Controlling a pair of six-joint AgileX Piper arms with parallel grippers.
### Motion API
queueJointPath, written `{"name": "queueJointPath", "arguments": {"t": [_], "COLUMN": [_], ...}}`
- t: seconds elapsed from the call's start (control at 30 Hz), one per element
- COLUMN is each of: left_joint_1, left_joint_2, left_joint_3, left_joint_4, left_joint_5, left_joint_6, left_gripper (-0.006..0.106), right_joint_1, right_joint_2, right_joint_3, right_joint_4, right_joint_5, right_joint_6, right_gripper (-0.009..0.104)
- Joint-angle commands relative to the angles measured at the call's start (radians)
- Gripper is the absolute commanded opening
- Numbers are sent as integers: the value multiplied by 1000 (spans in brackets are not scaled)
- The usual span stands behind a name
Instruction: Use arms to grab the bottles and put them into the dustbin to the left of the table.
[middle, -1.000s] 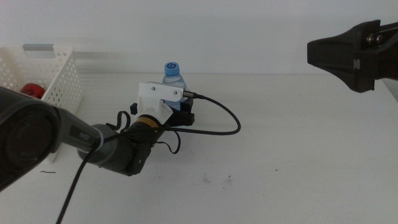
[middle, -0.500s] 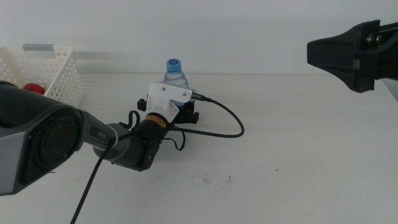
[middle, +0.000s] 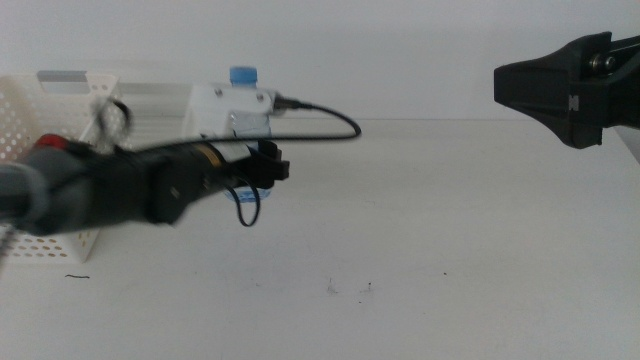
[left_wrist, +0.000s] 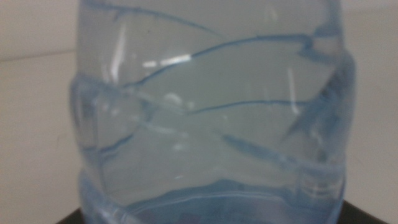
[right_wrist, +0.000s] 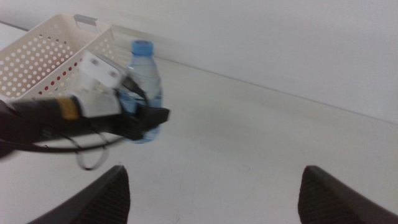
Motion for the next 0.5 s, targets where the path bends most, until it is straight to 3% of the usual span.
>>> {"name": "queueJointPath", "arguments": {"t": [0.0, 0.23, 0.33, 0.47], "left_joint_1": [2, 27, 154, 326], "left_joint_2": [-123, -249, -235, -196], "left_joint_3": [-29, -212, -356, -557], "left_joint_4": [32, 78, -10, -17], "left_joint_5": [202, 696, 951, 1160], "left_joint_6": [18, 66, 209, 301], "left_gripper": [-2, -2, -2, -2], "right_joint_1": [1, 1, 1, 1], "right_joint_2": [-3, -3, -3, -3], "right_joint_3": [-6, -6, -6, -6], "right_joint_4": [-8, -8, -8, -8], "right_joint_5": [-6, -6, -6, -6], "right_joint_6": [-4, -4, -4, -4], "right_gripper": [88, 88, 88, 88]}}
